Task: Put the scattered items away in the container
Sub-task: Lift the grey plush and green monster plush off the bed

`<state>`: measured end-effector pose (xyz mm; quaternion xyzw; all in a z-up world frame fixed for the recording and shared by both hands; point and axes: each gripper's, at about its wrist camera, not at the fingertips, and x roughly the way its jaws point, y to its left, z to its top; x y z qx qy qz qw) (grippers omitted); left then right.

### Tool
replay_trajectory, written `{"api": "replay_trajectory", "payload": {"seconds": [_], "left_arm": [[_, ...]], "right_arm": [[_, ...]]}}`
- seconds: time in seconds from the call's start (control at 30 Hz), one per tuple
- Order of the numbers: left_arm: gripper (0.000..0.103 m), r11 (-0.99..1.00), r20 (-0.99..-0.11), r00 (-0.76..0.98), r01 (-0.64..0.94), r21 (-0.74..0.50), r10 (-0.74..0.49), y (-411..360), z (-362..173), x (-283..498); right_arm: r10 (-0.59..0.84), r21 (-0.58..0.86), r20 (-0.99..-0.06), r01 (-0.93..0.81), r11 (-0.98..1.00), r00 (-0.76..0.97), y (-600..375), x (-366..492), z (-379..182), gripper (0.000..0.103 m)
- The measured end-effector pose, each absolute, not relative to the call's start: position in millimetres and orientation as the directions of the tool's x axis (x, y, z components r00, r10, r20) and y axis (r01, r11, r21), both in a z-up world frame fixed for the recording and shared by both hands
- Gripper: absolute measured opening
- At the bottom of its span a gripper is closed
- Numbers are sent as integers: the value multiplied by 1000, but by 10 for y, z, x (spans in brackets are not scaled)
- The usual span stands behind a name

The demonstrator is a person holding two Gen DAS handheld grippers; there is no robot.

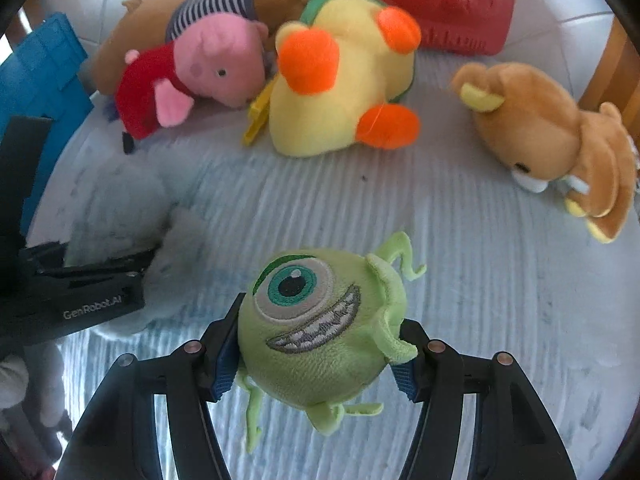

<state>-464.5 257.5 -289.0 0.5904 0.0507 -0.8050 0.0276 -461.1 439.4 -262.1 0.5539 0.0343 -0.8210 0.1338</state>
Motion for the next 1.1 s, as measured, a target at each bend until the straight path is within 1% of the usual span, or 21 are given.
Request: {"api": "replay_trajectory", "payload": {"seconds": [0.03, 0.1, 0.2, 0.63, 1.1], "left_arm": [[54, -994, -953, -302, 95, -54, 23, 2587, -2877, -4643], [49, -997, -950, -312, 74, -35, 10, 2622, -2816, -4619], [46, -997, -944, -329, 56, -44, 24, 2640, -2701, -4529], [45, -998, -911, -413, 53, -27, 3, 2590, -2081, -3666], [45, -995, -863, -502, 98, 5, -54, 2358, -1560, -2845]], "right_arm": [[-179, 91, -922, 258, -962, -344, 4387, -4618, -2653, 62], [-175, 88, -927, 260, -961, -330, 4371, -4630, -2714, 62], [-178, 88, -927, 270, -959, -330, 4332, -4593, -2691, 62], [-220, 74, -877, 332, -941, -428, 4166, -4018, -1978, 62], [-275, 48, -829, 426, -903, -488, 3855, -3293, -1502, 62]]}}
